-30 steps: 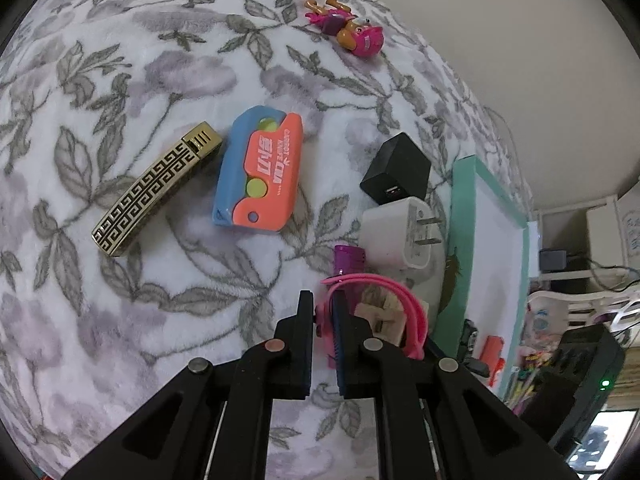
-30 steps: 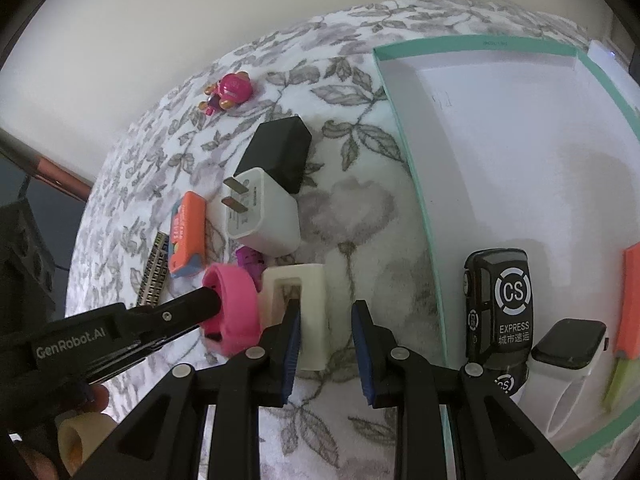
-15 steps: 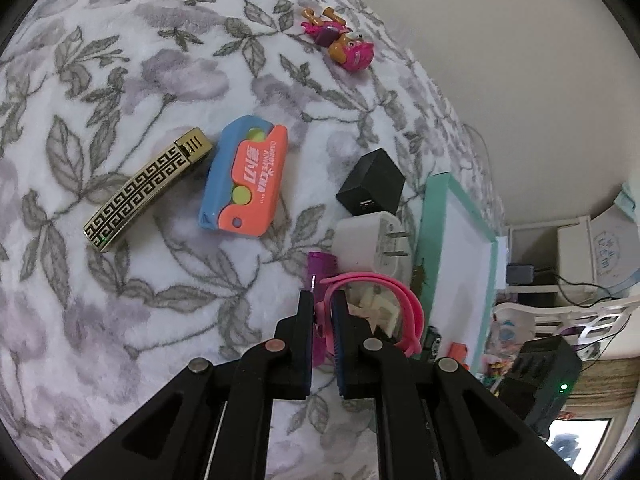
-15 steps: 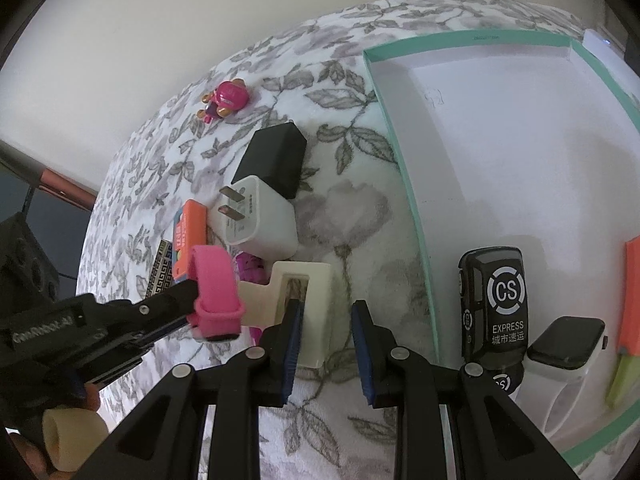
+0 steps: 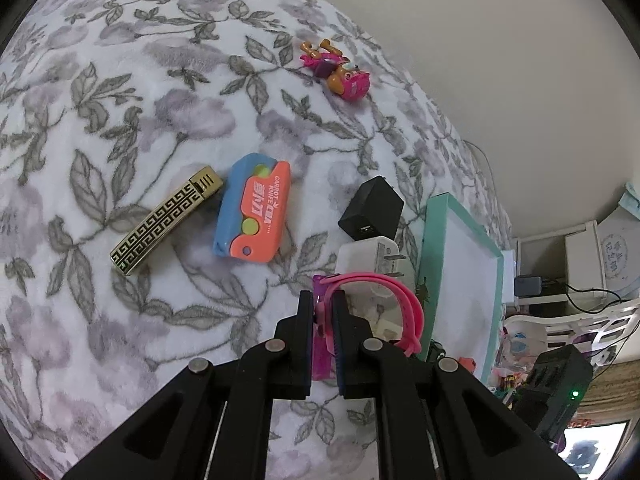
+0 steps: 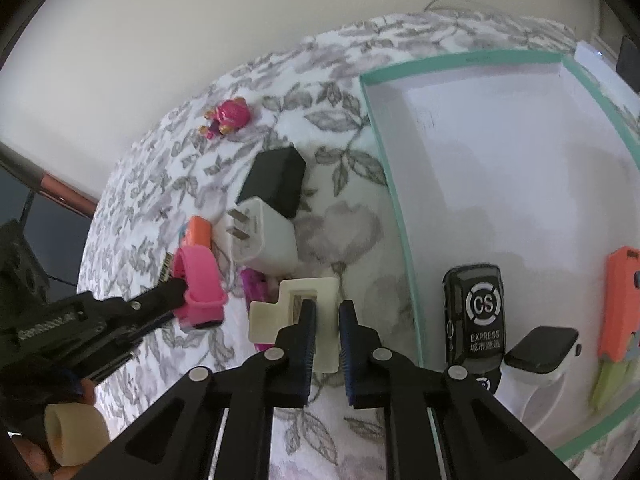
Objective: Organize rigid objects
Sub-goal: 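Carry the pink band and cream frame into the teal-rimmed tray and open both grippers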
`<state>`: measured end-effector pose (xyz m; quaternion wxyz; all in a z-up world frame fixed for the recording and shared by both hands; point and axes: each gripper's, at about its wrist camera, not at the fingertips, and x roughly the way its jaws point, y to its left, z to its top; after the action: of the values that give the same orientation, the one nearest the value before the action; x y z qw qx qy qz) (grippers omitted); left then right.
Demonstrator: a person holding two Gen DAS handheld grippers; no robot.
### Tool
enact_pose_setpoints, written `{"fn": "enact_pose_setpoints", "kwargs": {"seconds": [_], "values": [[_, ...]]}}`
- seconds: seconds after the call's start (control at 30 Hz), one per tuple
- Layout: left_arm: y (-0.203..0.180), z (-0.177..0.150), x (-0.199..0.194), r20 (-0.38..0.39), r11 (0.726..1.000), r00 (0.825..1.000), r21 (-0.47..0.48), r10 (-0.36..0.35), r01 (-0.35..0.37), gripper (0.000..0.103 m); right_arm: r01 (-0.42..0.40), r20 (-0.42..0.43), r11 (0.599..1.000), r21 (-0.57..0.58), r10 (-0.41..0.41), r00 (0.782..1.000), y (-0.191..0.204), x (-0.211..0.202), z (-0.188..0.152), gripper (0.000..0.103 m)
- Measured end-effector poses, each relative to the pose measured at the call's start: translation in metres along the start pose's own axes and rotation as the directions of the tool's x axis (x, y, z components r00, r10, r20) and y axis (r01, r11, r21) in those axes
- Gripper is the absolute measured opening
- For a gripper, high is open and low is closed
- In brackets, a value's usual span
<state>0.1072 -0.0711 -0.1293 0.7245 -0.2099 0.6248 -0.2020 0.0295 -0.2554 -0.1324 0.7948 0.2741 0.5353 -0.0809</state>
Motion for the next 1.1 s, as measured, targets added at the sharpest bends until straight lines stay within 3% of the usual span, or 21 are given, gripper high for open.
{"fn": "enact_pose_setpoints", "kwargs": {"seconds": [0.3, 0.5, 0.73, 0.87, 1.1], "values": [[0.001, 0.001, -0.001, 0.011, 1.000, 1.000, -0.017, 0.012, -0.012, 0.009, -0.024, 0.045, 0.999, 0.036, 0.023, 0.999, -0.007, -0.014, 0.004, 0.012], [-0.017, -0.002, -0.016, 0.071, 0.999, 0.997, 0.035, 0.007, -0.009, 0.009, -0.052, 0.205, 0.993, 0.108, 0.029, 0.978, -0.025, -0.055, 0.016, 0.012], [-0.057, -0.011, -0.009, 0.054, 0.993, 0.999, 0.119, 0.002, -0.008, 0.009, 0.029, 0.319, 0.968, 0.250, -0.111, 0.941, -0.070, -0.088, 0.023, 0.012], [-0.089, -0.018, 0.003, 0.034, 0.983, 0.999, 0.184, 0.010, -0.016, 0.009, 0.123, 0.310, 0.938, 0.325, -0.228, 0.923, -0.096, -0.096, 0.022, 0.012], [-0.143, -0.028, 0.038, 0.003, 0.956, 0.997, 0.287, 0.071, -0.069, 0.009, 0.216, 0.270, 0.892, 0.397, -0.339, 0.901, -0.131, -0.096, 0.019, 0.012]]}}
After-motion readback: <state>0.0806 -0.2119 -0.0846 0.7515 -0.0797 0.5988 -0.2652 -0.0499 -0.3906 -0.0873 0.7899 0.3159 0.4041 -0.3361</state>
